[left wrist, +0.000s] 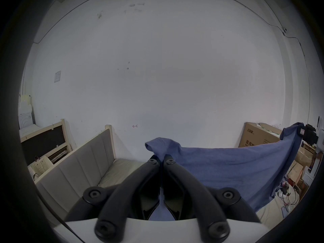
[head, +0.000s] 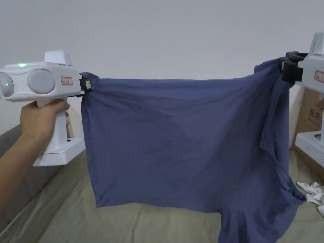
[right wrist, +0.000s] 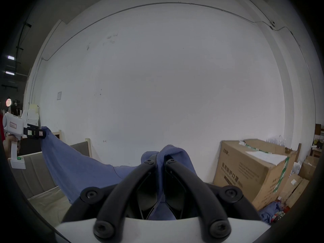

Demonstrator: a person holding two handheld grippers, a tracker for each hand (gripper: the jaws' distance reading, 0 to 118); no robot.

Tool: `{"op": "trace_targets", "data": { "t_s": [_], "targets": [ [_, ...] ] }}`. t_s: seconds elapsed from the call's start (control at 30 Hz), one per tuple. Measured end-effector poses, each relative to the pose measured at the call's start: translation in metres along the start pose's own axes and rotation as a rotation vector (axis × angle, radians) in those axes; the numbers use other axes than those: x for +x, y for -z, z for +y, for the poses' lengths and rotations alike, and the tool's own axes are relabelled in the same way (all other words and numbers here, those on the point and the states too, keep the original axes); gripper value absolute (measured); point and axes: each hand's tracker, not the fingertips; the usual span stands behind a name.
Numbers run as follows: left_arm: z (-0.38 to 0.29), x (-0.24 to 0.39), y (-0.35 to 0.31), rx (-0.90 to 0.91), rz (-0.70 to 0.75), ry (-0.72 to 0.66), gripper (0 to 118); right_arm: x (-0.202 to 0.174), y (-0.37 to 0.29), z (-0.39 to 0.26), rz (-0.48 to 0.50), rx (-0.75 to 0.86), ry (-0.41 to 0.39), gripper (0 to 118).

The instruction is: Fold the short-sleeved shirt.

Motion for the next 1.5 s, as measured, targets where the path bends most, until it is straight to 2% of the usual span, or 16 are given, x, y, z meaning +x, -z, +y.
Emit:
{"op": "trace_targets", "data": {
  "t_s": [0.2, 0.37, 0.5, 0.63, 0.77, 0.9, 1.13, 1.27, 1.5],
  "targets": [
    [-0.028, -0.001, 0.050, -0.049, 0.009, 0.033, 0, 0.018, 0.043, -0.030, 0.026, -0.028, -0.003, 3],
    [-0.099, 0.011, 0.090, -0.162, 0.002, 0.041, 0, 0.032, 0.068, -0.110, 0.059, -0.144, 0.057, 3],
    [-0.168, 0.015, 0.106, -0.253, -0.030, 0.074, 0, 0.044, 0.065, -0.184, 0.089, -0.229, 0.134, 3],
    [-0.234, 0.012, 0.104, -0.355, -0.041, 0.089, 0, 0.044, 0.043, -0.247, 0.101, -0.297, 0.164, 3],
    [-0.292, 0.006, 0.089, -0.436, -0.040, 0.089, 0, 0.037, 0.009, -0.298, 0.131, -0.365, 0.231, 3],
    [-0.351, -0.013, 0.056, -0.523, -0.052, 0.015, 0, 0.026, -0.045, -0.345, 0.155, -0.418, 0.290, 3],
    [-0.437, -0.037, -0.025, -0.667, -0.025, -0.040, 0, -0.006, -0.155, -0.413, 0.145, -0.537, 0.419, 3],
    [-0.465, -0.045, -0.068, -0.708, -0.003, -0.075, 0, -0.027, -0.212, -0.438, 0.140, -0.590, 0.476, 3],
    [-0.490, -0.058, -0.139, -0.749, 0.016, -0.093, 0, -0.062, -0.299, -0.451, 0.140, -0.662, 0.501, 3]
  ]
}}
